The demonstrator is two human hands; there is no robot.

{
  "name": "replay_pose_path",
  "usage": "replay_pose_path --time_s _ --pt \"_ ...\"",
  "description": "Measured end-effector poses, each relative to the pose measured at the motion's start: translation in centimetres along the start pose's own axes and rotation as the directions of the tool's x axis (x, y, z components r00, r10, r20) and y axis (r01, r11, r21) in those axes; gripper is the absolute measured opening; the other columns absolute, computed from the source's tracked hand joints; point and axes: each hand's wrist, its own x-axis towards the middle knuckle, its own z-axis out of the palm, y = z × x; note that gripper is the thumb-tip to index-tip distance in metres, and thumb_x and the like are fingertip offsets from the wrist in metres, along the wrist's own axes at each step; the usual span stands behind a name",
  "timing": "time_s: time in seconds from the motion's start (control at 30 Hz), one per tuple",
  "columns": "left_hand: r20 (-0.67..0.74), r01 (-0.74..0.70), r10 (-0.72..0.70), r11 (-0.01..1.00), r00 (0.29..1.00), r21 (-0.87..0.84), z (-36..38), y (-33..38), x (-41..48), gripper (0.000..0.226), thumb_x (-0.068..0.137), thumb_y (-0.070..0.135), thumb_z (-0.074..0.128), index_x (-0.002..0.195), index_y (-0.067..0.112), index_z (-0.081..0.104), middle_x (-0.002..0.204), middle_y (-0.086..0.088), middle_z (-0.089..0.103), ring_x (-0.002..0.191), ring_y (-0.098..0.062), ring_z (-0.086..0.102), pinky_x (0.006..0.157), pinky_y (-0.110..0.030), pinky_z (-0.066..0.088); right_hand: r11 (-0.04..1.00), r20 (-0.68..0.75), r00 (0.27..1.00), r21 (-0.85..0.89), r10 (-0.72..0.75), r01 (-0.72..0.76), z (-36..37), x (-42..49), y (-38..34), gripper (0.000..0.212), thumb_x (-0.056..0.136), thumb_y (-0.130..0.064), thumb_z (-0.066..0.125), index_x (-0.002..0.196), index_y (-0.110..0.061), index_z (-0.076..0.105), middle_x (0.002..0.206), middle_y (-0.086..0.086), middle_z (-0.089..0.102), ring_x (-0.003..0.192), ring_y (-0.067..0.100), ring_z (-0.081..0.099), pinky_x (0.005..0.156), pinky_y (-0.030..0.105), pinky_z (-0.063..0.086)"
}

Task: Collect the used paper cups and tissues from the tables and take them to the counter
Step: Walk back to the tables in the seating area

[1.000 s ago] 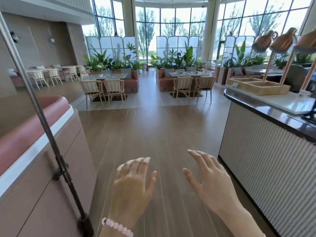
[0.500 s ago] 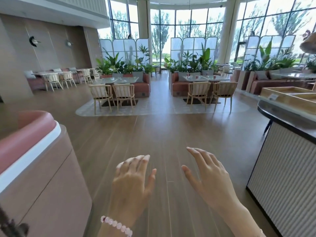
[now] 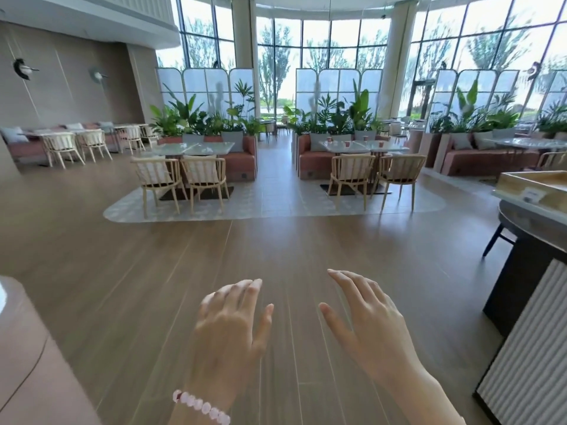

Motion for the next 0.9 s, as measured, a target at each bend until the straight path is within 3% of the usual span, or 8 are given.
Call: replay_pose_path --time_s 0.23,0.5,0.9 --pt "0.022 -0.031 0.031 0.999 0.999 -0.021 7.5 -6.1 14.1 0.047 0.087 0.041 0.034 0.11 0.016 0.066 0.107 0.003 0.067 0.099 -0.022 0.064 0.087 -0.042 0.05 1.0 -0.027 0.999 -0.018 0.023 -0.024 7.3 14.7 2.0 0.059 0.085 -0.057 0.033 0.129 -0.024 0.055 0.126 -0.012 0.058 0.117 0.014 0.055 0.092 0.032 0.045" --pt "0.028 -0.027 0.027 1.0 0.999 -0.012 17.8 -11.5 26.4 0.046 0.087 0.041 0.034 0.111 0.016 0.065 0.106 0.003 0.067 0.099 -0.022 0.064 0.086 -0.042 0.05 0.999 0.01 1.0 -0.026 0.024 -0.023 15.9 28.7 6.8 0.063 0.085 -0.06 0.027 0.133 -0.026 0.051 0.13 -0.014 0.055 0.122 0.013 0.05 0.096 0.032 0.042" --pt "0.044 -0.032 0.032 0.999 0.999 0.007 36.2 -16.0 50.9 0.046 0.087 0.043 0.034 0.111 0.018 0.065 0.106 0.004 0.067 0.098 -0.02 0.064 0.087 -0.041 0.049 1.0 -0.011 1.0 -0.016 0.021 -0.021 27.8 54.4 18.4 0.059 0.086 -0.056 0.033 0.129 -0.023 0.056 0.125 -0.011 0.059 0.116 0.015 0.056 0.094 0.033 0.044"
